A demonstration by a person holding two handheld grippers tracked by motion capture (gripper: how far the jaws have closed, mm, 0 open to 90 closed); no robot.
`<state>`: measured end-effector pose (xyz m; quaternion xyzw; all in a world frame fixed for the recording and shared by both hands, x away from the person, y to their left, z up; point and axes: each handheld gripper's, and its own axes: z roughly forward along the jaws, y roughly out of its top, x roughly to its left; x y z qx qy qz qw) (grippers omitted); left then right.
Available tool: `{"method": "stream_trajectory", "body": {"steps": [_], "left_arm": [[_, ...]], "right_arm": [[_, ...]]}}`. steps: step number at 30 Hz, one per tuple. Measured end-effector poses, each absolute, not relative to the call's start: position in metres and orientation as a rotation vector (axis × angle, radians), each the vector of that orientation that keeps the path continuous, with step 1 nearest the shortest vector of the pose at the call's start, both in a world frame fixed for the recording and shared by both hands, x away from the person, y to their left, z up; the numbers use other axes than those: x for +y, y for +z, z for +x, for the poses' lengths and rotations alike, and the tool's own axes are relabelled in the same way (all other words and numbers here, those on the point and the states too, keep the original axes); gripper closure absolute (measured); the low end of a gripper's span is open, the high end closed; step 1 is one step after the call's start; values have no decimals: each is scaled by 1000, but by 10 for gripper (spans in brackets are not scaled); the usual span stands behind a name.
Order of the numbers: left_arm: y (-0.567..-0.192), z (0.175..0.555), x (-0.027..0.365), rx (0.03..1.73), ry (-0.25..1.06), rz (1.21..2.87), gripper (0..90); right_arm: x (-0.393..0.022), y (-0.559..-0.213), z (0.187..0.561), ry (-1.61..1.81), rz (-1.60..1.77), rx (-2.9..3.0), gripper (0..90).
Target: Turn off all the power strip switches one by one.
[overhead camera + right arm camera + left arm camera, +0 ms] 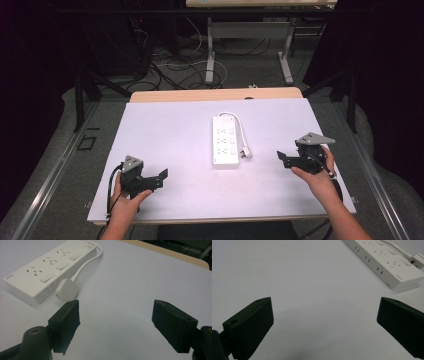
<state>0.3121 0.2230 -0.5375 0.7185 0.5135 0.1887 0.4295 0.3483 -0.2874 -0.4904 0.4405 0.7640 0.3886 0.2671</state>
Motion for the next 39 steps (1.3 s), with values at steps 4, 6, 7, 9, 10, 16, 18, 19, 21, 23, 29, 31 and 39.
{"method": "stream_trajectory", "body": {"steps": [4,6,7,9,10,16,18,19,21,23,29,31,39], "left_arm": [[-537,312,223,1282,472,1790,8],[-537,312,223,1282,471,1791,10],[-537,312,223,1283,472,1792,10],[-538,312,223,1286,468,1796,11],[-538,312,223,1287,465,1795,11],[-538,311,224,1286,464,1806,14],[-538,311,224,1289,463,1805,15],[-538,311,224,1287,462,1806,16],[-538,311,224,1288,461,1807,17],[-538,311,224,1287,460,1807,17],[-538,311,223,1289,459,1798,19],[-538,311,223,1289,457,1799,19],[-538,311,223,1283,454,1812,19]], "right_arm": [[-284,-485,351,1047,1175,2071,247],[-279,-480,354,1051,1161,2089,254],[-277,-478,355,1051,1156,2091,257],[-275,-477,356,1057,1155,2097,261],[-272,-473,359,1064,1143,2103,269],[-262,-466,364,1066,1133,2123,287],[-259,-464,368,1066,1117,2131,319],[-257,-463,369,1068,1111,2148,322],[-253,-461,374,1064,1107,2160,328],[-251,-460,375,1064,1110,2161,329],[-243,-456,384,1046,1103,2185,330],[-241,-456,386,1044,1105,2191,330],[-234,-453,400,1030,1108,2213,330]]}}
